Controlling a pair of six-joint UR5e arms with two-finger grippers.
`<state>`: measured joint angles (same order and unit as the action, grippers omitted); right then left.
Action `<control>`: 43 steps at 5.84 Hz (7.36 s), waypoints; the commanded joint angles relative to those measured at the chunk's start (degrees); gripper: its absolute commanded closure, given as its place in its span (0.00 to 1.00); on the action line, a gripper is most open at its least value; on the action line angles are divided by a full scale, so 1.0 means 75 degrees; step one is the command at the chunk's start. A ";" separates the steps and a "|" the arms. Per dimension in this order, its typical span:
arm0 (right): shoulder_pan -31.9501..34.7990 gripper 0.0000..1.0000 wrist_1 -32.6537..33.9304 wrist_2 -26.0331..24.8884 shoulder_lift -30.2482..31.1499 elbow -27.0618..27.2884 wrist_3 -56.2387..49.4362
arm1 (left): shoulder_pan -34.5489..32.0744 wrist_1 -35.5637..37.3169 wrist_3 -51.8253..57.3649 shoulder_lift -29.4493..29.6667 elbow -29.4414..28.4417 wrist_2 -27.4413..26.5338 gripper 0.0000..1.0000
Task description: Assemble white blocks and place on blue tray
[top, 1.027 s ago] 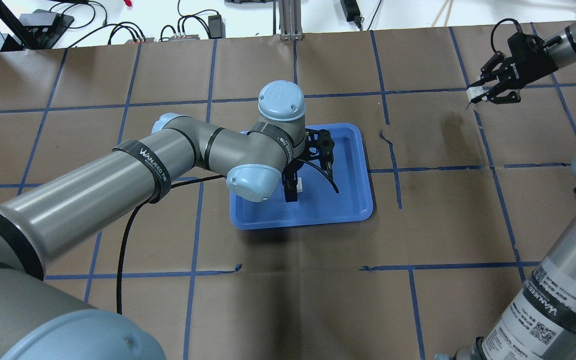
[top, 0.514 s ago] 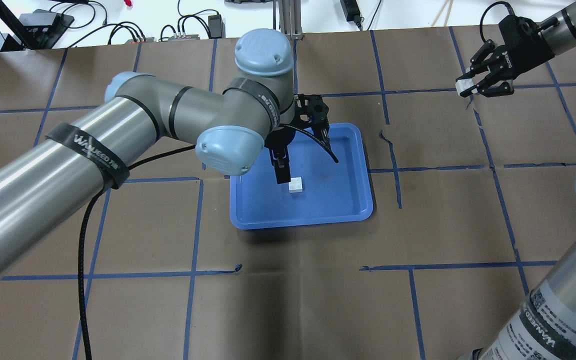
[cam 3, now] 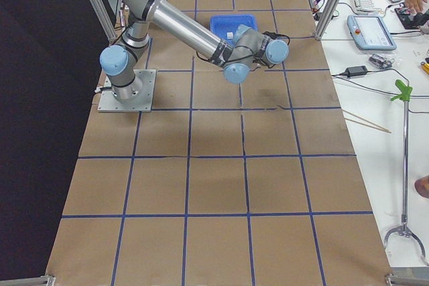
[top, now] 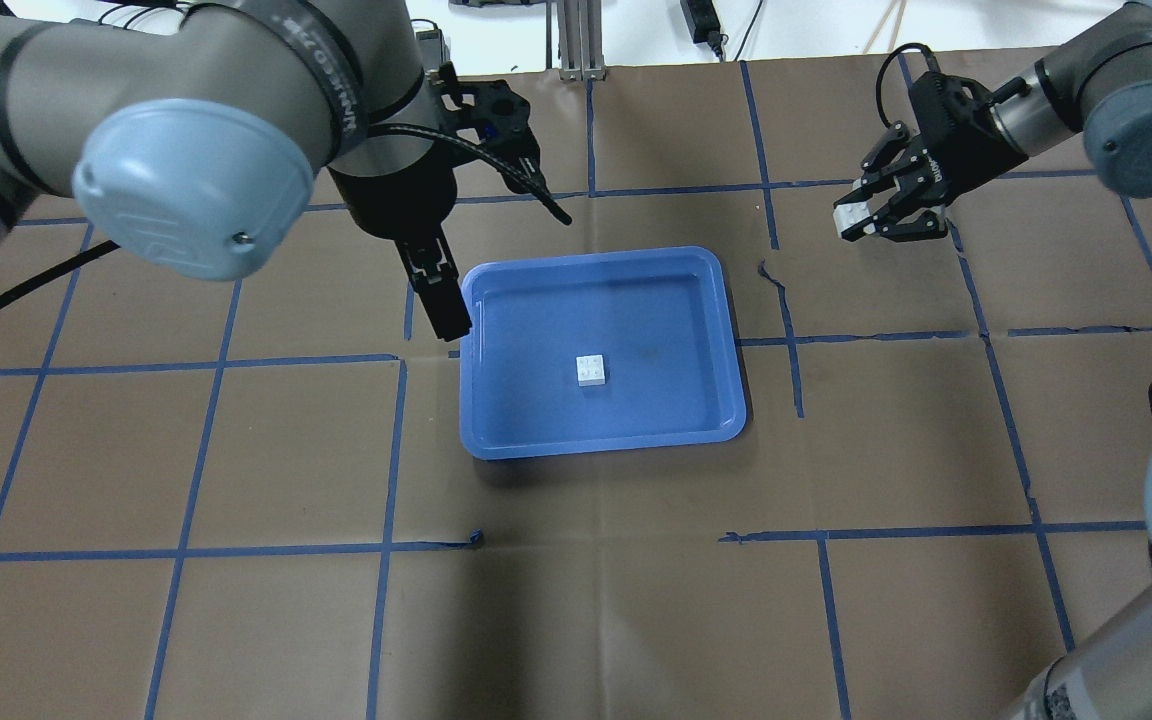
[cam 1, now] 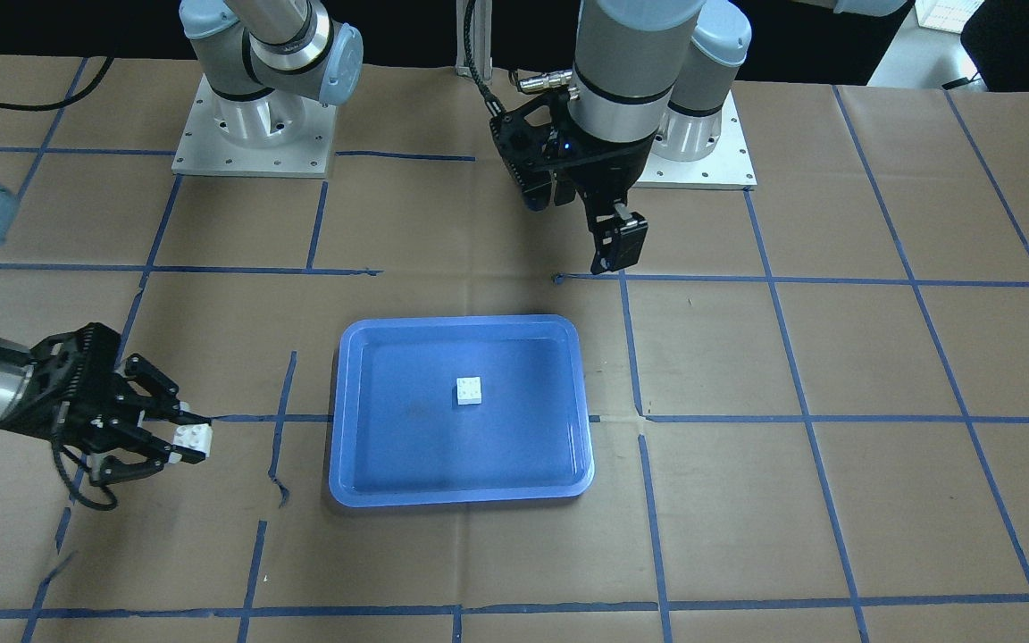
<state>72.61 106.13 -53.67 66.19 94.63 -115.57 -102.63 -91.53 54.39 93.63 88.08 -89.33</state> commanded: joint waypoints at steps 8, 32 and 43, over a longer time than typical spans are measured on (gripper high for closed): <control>0.2764 0.78 0.7377 0.0171 -0.0186 0.3613 0.4900 | 0.1415 0.0803 -0.7534 -0.0894 -0.0013 -0.0089 0.01; 0.3116 0.78 0.7541 0.0347 -0.0692 0.3367 0.4745 | 0.1649 0.0427 -0.7194 -0.1199 0.0185 -0.0032 0.01; 0.3280 0.67 0.7529 0.0336 -0.0692 0.3379 0.4757 | 0.1661 0.0463 -0.7194 -0.1234 0.0185 -0.0019 0.01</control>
<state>97.21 162.59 -51.15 61.00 119.97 -79.89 -90.17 -88.01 0.40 84.46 89.47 -89.47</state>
